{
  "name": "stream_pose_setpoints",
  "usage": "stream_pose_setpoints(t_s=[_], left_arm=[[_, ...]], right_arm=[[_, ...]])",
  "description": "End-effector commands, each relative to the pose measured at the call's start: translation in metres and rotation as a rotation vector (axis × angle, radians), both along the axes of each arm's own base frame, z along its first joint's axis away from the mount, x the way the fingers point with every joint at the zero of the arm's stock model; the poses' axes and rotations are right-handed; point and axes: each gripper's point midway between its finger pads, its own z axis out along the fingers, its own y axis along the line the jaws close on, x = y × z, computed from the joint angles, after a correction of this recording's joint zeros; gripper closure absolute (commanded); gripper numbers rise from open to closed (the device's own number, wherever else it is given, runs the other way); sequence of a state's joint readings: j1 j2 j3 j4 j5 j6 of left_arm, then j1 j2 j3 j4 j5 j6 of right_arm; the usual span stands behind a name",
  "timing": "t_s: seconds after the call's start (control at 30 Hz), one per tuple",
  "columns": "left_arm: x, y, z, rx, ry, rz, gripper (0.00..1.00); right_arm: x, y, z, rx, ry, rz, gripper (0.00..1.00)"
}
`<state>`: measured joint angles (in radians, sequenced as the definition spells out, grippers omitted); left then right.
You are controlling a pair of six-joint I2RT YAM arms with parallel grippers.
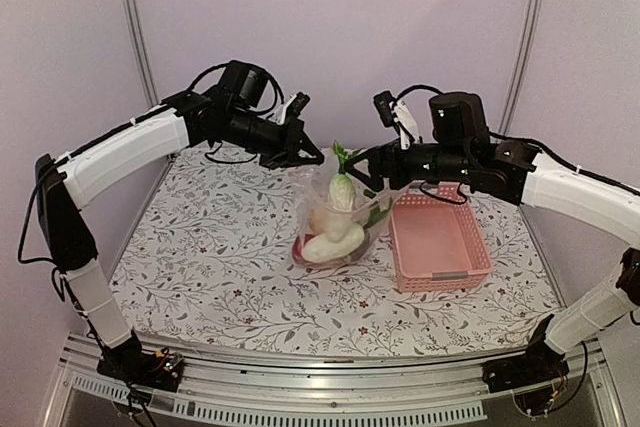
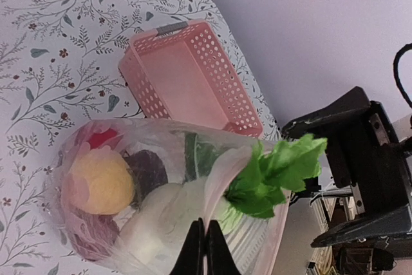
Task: Place the food in the zip-top bag and seal the zipper
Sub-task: Place the fake vegetable in the zipper food storage bag, then pass from the left arm to the right
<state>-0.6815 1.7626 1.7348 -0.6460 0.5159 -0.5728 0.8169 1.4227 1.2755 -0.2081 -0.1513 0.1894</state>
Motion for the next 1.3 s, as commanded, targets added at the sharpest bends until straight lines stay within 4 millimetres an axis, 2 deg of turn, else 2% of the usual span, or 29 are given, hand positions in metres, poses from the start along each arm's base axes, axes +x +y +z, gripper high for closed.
stream_pose_setpoints(t_s=[0.0, 0.03, 0.1, 0.23, 0.37, 0.47, 0.57, 0.7, 0.83, 0.9, 1.07, 1.13, 1.2, 1.27], left_arm=[[0.010, 0.007, 0.014, -0.046, -0.013, 0.023, 1.00], [0.010, 0.008, 0.013, -0.045, -0.012, 0.025, 1.00], [0.011, 0.011, 0.012, -0.043, -0.009, 0.029, 1.00], [0.013, 0.016, 0.012, -0.037, -0.016, 0.031, 1.00], [0.014, 0.017, 0.022, -0.043, -0.039, 0.009, 1.00], [0.005, 0.011, 0.036, -0.085, -0.041, -0.056, 1.00], [-0.007, 0.005, 0.046, -0.113, -0.050, -0.112, 1.00], [-0.014, 0.003, 0.041, -0.109, -0.041, -0.131, 1.00], [-0.015, 0.003, 0.040, -0.105, -0.045, -0.138, 1.00], [-0.014, 0.004, 0.041, -0.092, -0.055, -0.131, 1.00], [-0.012, 0.010, 0.039, -0.047, -0.074, -0.120, 1.00], [-0.012, 0.013, 0.037, -0.025, -0.084, -0.112, 1.00], [-0.011, 0.018, 0.036, 0.003, -0.099, -0.100, 1.00], [-0.011, 0.026, 0.040, 0.052, -0.159, -0.078, 0.92]], right_arm=[[-0.006, -0.015, 0.046, 0.055, -0.065, -0.034, 0.16], [-0.010, -0.021, 0.056, 0.064, -0.081, -0.039, 0.16], [-0.016, -0.029, 0.061, 0.053, -0.091, -0.045, 0.17], [-0.026, -0.044, 0.043, -0.031, -0.067, -0.045, 0.19], [-0.027, -0.057, 0.024, -0.133, -0.024, -0.079, 0.21], [-0.028, -0.053, 0.026, -0.167, -0.004, -0.050, 0.24], [-0.021, -0.045, 0.028, -0.210, 0.014, -0.039, 0.26], [-0.003, -0.033, 0.024, -0.270, 0.006, -0.045, 0.28], [0.009, -0.019, 0.007, -0.339, 0.034, -0.016, 0.30], [0.012, -0.011, -0.011, -0.387, 0.083, 0.007, 0.32], [0.020, -0.012, -0.034, -0.455, 0.125, -0.024, 0.37], [0.021, -0.014, -0.036, -0.462, 0.129, -0.030, 0.47], [0.021, -0.013, -0.036, -0.463, 0.129, -0.030, 0.67], [0.020, -0.010, -0.033, -0.450, 0.131, -0.012, 0.88]])
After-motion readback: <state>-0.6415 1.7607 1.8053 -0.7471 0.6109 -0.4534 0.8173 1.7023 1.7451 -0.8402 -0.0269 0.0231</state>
